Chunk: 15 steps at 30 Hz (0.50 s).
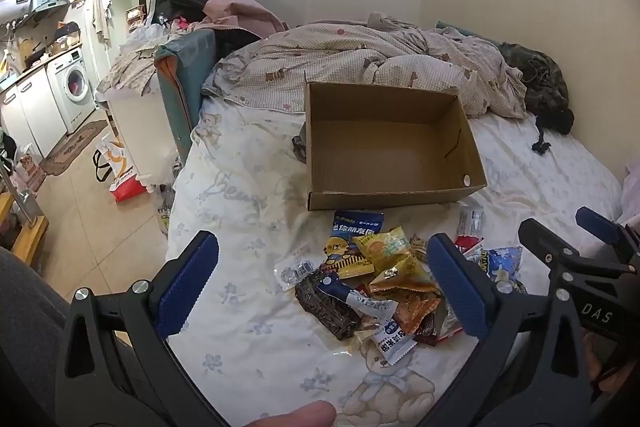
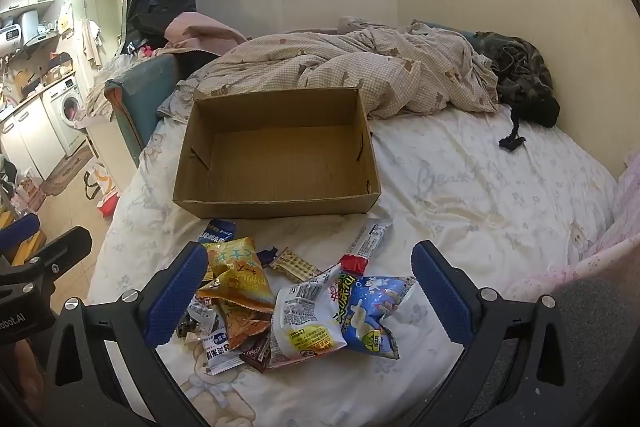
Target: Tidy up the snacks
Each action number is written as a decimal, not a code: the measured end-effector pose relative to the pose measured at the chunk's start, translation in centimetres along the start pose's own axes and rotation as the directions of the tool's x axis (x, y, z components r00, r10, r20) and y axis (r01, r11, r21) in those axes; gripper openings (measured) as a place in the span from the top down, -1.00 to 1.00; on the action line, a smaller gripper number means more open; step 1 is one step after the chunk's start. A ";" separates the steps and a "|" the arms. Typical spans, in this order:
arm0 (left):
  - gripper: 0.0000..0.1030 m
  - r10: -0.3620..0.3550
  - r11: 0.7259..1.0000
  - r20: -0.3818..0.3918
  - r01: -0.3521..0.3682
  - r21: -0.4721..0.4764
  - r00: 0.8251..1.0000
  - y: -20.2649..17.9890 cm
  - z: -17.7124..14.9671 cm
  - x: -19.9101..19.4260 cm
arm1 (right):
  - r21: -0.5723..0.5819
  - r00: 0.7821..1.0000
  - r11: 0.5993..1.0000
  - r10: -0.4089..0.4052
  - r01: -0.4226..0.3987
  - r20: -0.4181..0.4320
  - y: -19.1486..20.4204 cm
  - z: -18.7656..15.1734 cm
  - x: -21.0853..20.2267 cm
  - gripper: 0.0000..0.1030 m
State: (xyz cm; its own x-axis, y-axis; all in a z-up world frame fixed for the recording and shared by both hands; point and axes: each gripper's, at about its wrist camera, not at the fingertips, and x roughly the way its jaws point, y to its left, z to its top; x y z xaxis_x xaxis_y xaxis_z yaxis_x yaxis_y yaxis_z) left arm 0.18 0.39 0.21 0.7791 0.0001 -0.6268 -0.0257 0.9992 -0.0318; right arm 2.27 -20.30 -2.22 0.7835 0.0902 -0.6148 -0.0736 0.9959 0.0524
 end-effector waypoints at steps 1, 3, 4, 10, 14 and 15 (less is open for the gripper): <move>-0.99 0.002 1.000 -0.001 -0.002 0.002 1.000 -0.1 0.0 0.0 | 0.000 1.000 1.000 0.000 0.000 0.000 0.0 0.0 0.0 -1.00; -1.00 0.002 1.000 0.000 -0.002 0.004 1.000 -0.3 0.1 0.0 | -0.001 1.000 1.000 0.000 0.000 0.000 0.0 0.0 0.0 -1.00; -1.00 0.001 1.000 0.000 -0.001 0.004 1.000 -0.3 0.1 0.0 | -0.002 1.000 1.000 0.000 0.000 0.000 0.0 0.0 0.0 -1.00; -1.00 0.003 1.000 0.001 -0.003 0.005 1.000 -0.3 0.2 -0.2 | 0.000 1.000 1.000 0.000 0.000 -0.001 0.0 0.0 0.1 -1.00; -1.00 0.003 1.000 0.002 -0.003 0.007 1.000 -0.3 0.1 -0.2 | 0.007 1.000 1.000 0.002 -0.002 -0.004 0.0 0.1 0.2 -1.00; -1.00 0.003 1.000 0.003 -0.003 0.007 1.000 -0.3 0.1 -0.2 | 0.007 1.000 1.000 0.001 -0.001 -0.005 0.0 0.2 0.1 -1.00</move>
State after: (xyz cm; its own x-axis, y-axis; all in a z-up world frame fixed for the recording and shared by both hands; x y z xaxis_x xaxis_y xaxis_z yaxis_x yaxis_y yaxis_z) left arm 0.10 0.13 0.46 0.7808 0.0034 -0.6248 -0.0239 0.9994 -0.0244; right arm 2.48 -20.24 -2.14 0.7806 0.0912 -0.6184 -0.0699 0.9958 0.0586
